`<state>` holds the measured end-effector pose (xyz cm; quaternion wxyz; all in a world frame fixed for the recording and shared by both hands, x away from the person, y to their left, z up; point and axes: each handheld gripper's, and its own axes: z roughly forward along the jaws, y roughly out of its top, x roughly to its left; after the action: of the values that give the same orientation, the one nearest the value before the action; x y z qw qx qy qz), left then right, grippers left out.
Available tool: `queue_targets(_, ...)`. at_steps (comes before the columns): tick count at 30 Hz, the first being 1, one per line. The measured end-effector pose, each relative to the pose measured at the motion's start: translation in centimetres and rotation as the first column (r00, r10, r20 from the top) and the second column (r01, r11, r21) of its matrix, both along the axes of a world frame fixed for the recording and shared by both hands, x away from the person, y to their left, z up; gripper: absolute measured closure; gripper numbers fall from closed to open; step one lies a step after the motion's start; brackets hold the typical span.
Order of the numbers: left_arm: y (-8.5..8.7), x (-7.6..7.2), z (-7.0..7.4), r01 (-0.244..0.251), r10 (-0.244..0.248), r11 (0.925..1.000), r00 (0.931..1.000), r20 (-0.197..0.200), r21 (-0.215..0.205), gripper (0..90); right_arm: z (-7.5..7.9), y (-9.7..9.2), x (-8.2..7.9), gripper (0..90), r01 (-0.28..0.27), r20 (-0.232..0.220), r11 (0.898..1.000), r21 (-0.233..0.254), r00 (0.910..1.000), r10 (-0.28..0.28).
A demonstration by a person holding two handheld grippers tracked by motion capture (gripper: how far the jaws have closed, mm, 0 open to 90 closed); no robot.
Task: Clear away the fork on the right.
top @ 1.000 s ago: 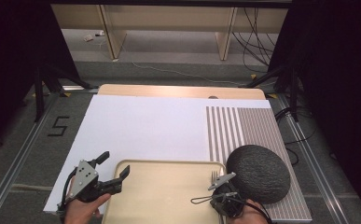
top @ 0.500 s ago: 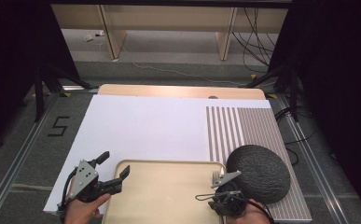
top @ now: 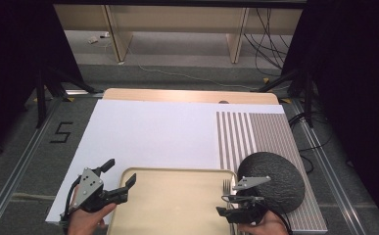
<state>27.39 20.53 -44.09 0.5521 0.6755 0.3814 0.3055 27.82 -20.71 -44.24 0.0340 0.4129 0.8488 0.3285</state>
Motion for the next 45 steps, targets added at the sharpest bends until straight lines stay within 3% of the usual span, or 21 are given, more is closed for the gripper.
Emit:
queue_targets(3,0.0,0.0,0.0,-0.001,0.001,1.0,1.0,0.0,-0.002,17.1,0.2,-0.7,0.1,36.7,0.037,0.014,0.998,0.042,0.9992,-0.038)
queue_targets(6,0.0,0.0,0.0,-0.002,0.002,1.0,1.0,0.001,-0.002,17.1,0.5,-1.6,0.2,33.9,0.043,-0.02,0.998,0.046,0.9989,-0.042)
queue_targets(9,0.0,0.0,0.0,-0.002,0.002,1.0,1.0,0.001,-0.002,17.1,0.6,-2.3,0.3,30.5,0.062,-0.02,0.996,0.058,0.998,-0.061)
queue_targets(10,0.0,0.0,0.0,-0.002,0.002,1.0,1.0,0.001,-0.001,17.1,0.6,-2.4,0.2,29.3,0.087,-0.001,0.995,0.047,0.9962,-0.087)
queue_targets(11,0.0,0.0,0.0,-0.001,0.001,1.0,1.0,0.001,0.0,17.1,0.4,-2.5,0.3,28.2,0.092,0.013,0.992,0.085,0.9955,-0.093)
queue_targets(16,0.0,0.0,0.0,-0.003,0.003,1.0,1.0,0.001,-0.003,17.1,0.9,-3.4,0.2,24.4,0.111,-0.005,0.984,0.143,0.9938,-0.111)
queue_targets(22,0.0,0.0,0.0,-0.006,0.006,1.0,1.0,0.006,-0.003,17.1,1.2,-4.2,0.2,19.6,0.15,0.006,0.98,0.131,0.9883,-0.152)
queue_targets(23,0.0,0.0,0.0,-0.006,0.006,1.0,1.0,0.005,-0.002,17.1,1.1,-4.3,0.2,19.1,0.153,0.009,0.976,0.157,0.9876,-0.156)
queue_targets(26,0.0,0.0,0.0,-0.007,0.007,1.0,1.0,0.004,-0.002,17.1,1.2,-4.8,0.1,17.4,0.167,0.014,0.971,0.17,0.985,-0.172)
queue_targets(30,0.0,0.0,0.0,-0.008,0.008,1.0,1.0,0.005,-0.003,17.1,1.4,-5.3,0.0,16.6,0.174,0.019,0.971,0.162,0.9836,-0.179)
queue_targets(32,0.0,0.0,0.0,-0.008,0.008,1.0,1.0,0.005,-0.003,17.1,1.4,-5.5,0.0,16.6,0.19,0.026,0.966,0.174,0.98,-0.197)
queue_targets(33,0.0,0.0,0.0,-0.007,0.007,1.0,1.0,0.005,-0.003,17.1,1.4,-5.7,0.0,16.4,0.183,0.023,0.969,0.163,0.9817,-0.189)
queue_targets(36,0.0,0.0,0.0,-0.008,0.008,1.0,1.0,0.006,-0.002,17.1,1.5,-5.9,-0.2,16.3,0.209,0.004,0.964,0.166,0.9772,-0.212)
queue_targets(37,0.0,-0.1,0.0,-0.008,0.008,1.0,0.9999,0.006,-0.002,17.1,1.3,-6.0,-0.1,16.2,0.203,0.027,0.963,0.176,0.9772,-0.211)
queue_targets(44,0.0,-0.1,0.0,-0.008,0.008,1.0,1.0,0.005,-0.002,17.1,1.4,-6.5,-0.1,16.2,0.225,0.033,0.964,0.142,0.9722,-0.232)
queue_targets(45,0.0,-0.1,0.0,-0.007,0.007,1.0,1.0,0.005,-0.002,17.1,1.3,-6.6,-0.1,16.2,0.225,0.037,0.962,0.156,0.9718,-0.233)
